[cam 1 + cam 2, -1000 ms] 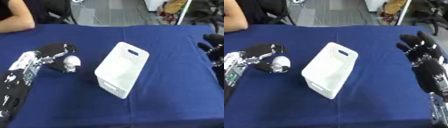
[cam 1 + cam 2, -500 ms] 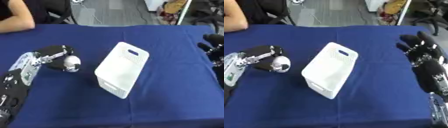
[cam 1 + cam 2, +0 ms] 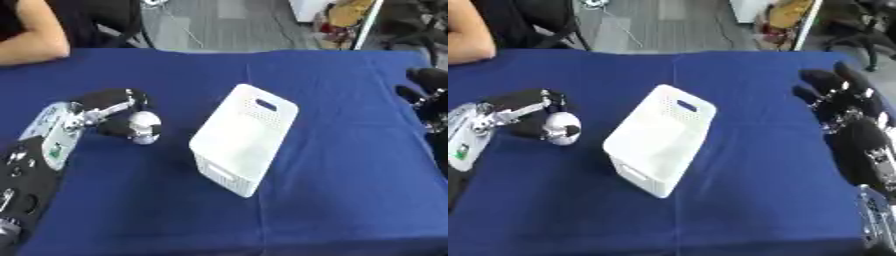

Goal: Pick up objects on the table and place them in the box.

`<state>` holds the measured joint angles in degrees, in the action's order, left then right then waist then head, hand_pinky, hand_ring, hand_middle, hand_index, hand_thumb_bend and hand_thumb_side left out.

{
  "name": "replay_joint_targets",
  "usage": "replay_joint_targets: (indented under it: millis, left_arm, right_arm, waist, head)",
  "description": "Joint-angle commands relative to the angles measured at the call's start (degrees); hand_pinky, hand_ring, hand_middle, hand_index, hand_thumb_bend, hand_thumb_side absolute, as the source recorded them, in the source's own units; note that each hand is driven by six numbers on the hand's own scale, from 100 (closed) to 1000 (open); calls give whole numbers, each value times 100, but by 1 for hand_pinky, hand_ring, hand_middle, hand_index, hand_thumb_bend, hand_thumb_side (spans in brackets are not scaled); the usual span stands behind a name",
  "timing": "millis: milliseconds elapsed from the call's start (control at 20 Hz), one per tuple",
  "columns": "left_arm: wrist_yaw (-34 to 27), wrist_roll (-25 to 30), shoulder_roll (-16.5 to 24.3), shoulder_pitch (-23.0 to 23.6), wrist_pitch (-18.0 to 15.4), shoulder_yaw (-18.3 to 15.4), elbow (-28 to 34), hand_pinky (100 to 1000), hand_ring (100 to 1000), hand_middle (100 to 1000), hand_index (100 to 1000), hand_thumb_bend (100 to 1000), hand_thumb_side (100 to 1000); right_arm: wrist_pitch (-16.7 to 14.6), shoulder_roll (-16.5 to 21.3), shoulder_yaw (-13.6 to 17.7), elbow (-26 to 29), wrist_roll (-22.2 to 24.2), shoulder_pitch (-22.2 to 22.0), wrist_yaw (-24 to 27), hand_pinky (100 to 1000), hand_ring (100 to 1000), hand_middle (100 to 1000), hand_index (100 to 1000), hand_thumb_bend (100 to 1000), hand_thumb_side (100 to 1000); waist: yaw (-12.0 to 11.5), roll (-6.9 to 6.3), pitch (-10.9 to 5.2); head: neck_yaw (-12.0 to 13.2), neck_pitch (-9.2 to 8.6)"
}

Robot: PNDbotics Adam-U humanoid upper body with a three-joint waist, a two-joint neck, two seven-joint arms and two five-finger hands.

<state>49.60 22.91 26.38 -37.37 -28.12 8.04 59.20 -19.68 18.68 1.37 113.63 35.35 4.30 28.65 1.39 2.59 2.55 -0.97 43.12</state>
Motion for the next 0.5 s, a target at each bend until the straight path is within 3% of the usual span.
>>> replay_joint_targets:
  millis: [50,500]
  left_arm:
    - [82,28,70,-52,-61,29,125,642,701,775,857,548,922]
    - [378,-66,42,-30,-162,65,60,647,703,774,859,560,907]
  right_arm:
    - [1,81,23,97,23,7,17,974,1000,890,1000,122,592]
    - [2,81,23,97,22,7,17,974,1000,890,1000,120,592]
  waist:
    - [10,-15,-76]
    - [5,-13,-77]
  head:
    - [23,14]
    - [22,16]
